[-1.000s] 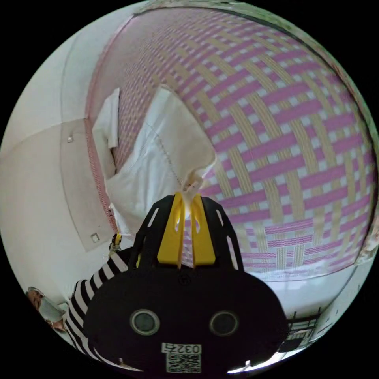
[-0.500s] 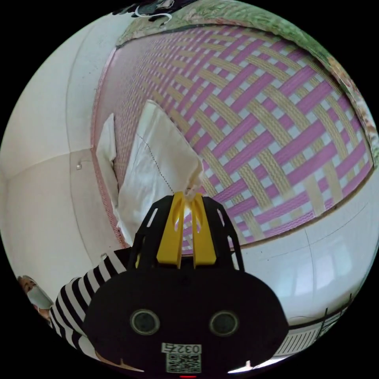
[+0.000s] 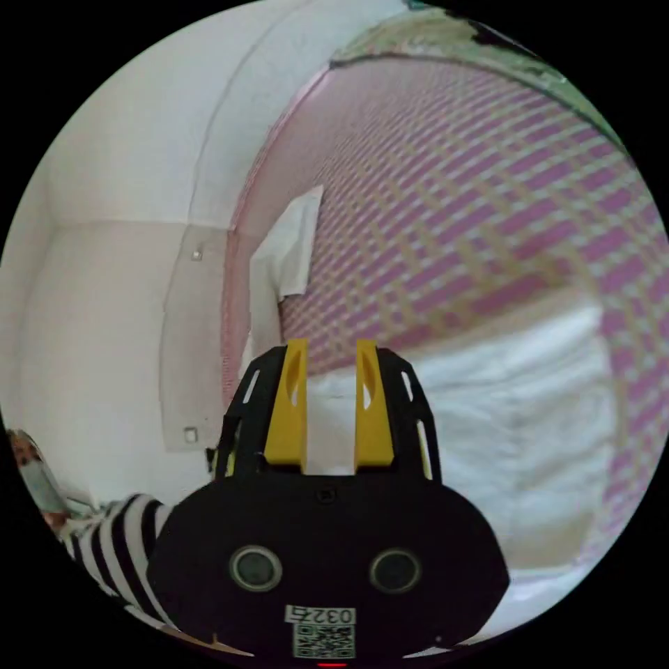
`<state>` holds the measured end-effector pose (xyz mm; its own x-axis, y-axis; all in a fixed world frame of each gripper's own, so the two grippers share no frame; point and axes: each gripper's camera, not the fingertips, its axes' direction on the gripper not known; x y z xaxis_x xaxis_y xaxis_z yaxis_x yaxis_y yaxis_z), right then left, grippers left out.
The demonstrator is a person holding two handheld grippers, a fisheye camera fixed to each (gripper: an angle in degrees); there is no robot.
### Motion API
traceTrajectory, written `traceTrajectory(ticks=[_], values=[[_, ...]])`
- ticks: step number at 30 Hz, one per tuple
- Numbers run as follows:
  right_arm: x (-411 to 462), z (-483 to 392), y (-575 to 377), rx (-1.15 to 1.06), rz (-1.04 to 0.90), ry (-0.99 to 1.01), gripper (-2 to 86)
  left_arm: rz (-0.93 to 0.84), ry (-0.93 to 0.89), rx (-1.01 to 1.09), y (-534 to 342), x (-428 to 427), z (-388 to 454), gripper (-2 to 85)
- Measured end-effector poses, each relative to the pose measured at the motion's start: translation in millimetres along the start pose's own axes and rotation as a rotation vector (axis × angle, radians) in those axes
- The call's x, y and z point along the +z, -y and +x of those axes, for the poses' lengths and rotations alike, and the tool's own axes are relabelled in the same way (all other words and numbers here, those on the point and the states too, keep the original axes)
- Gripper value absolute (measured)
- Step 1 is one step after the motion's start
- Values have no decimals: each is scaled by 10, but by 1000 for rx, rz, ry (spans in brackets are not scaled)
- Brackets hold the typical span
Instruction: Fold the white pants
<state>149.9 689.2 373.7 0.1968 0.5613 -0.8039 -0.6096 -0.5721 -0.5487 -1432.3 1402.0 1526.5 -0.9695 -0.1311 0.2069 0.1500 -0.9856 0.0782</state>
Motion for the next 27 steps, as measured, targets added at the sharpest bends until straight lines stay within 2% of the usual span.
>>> traceTrajectory(ticks=[2, 4, 6, 9, 12, 14, 15, 21, 24, 26, 27], values=[[705, -26, 336, 127, -54, 185, 114, -115, -48, 42, 199, 604, 322, -10], [1178, -53, 513, 242, -85, 288, 120, -168, -56, 77, 327, 961, 551, -9], [1533, -88, 611, 344, -74, 320, 122, -195, -64, 105, 447, 1239, 735, -9], [1823, -85, 682, 472, 47, 338, 111, -190, 6, 141, 628, 1545, 940, -9], [1941, 3, 706, 554, 177, 344, 71, -150, 142, 132, 800, 1677, 1004, -9], [2020, 59, 734, 573, 231, 369, 6, -101, 265, 80, 914, 1674, 976, -9], [2037, 59, 760, 564, 225, 375, 2, -100, 243, 79, 937, 1677, 966, -9], [1808, -484, 1117, 188, 204, 339, -9, -84, 134, 57, 934, 1674, 896, -9], [1439, -1233, 1169, -165, 256, 166, -10, -70, 70, 10, 919, 1656, 843, -9], [1349, -2155, 942, -601, 233, -87, -9, -86, 67, 17, 943, 1658, 875, -9], [1378, -2367, 842, -704, 219, -146, -9, -90, 69, 20, 950, 1659, 888, -9]])
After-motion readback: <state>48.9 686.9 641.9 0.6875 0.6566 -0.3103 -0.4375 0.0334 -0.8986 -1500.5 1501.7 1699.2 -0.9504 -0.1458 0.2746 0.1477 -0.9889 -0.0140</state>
